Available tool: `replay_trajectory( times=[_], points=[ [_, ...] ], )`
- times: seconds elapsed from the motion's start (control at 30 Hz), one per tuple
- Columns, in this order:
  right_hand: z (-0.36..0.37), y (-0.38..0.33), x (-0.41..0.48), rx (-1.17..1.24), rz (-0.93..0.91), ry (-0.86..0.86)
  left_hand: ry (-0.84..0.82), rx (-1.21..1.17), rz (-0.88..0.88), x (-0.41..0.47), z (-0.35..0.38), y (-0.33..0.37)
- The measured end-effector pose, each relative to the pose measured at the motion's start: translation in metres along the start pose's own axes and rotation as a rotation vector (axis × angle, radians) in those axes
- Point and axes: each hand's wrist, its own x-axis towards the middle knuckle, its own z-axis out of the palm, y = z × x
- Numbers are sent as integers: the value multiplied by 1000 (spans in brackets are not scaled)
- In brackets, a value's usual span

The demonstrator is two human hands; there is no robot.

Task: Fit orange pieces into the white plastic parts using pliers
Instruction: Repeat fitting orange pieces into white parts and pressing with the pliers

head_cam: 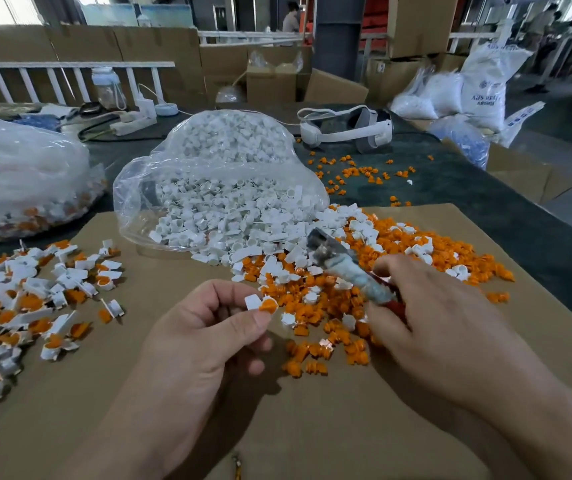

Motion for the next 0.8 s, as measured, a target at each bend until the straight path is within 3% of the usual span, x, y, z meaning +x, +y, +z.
replay_trajectory(
  times=[0.23,0.8],
  points=[
    [1,-4,-8,-71,-130,-118,29,7,89,-2,2,3],
    [-5,-11,-11,-39,-180,-166,69,352,266,-2,-1,1]
  ],
)
